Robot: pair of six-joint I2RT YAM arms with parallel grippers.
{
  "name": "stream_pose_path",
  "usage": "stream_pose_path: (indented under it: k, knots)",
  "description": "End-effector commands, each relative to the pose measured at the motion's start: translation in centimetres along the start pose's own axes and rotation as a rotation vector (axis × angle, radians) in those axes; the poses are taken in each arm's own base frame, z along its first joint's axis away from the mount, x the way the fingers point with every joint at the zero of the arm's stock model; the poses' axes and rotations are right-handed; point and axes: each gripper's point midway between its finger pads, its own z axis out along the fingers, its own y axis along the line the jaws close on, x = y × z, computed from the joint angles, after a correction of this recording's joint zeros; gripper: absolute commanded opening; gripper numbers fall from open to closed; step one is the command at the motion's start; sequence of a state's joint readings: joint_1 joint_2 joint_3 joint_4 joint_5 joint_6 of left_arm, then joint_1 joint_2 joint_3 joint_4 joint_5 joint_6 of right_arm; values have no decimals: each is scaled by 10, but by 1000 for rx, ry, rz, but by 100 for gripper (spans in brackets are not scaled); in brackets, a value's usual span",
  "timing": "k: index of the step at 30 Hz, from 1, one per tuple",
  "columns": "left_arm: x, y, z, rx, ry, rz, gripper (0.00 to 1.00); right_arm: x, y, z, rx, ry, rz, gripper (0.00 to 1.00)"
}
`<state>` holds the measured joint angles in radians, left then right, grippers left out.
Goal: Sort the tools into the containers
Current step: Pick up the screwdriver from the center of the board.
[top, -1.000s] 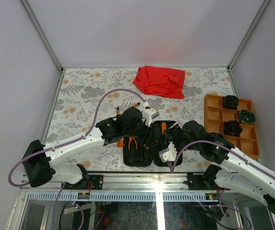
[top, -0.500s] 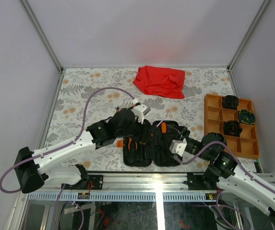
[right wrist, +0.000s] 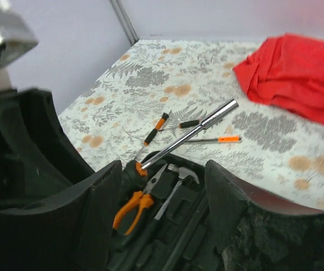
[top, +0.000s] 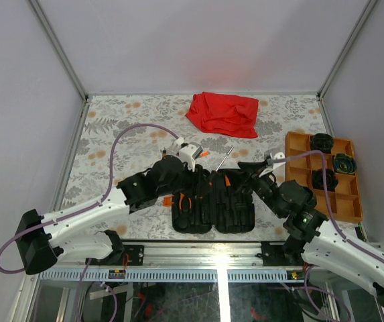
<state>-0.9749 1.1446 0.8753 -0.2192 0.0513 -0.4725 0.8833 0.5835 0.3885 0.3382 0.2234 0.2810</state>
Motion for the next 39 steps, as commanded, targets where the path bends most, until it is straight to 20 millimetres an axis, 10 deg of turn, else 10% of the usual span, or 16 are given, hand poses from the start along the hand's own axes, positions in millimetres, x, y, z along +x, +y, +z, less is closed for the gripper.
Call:
stream_pose_path:
  k: [1, 10, 39]
  knots:
    - [-29, -13, -1, 47, -139, -26, 0, -14, -9, 9, 210, 49, 369, 69]
    - [-34, -17, 1, 67, -172, -63, 0, 5, 8, 21, 182, 1, 907, 58]
    - [-36, -18, 10, 79, -186, -87, 0, 35, 44, 32, 56, 175, 992, 34]
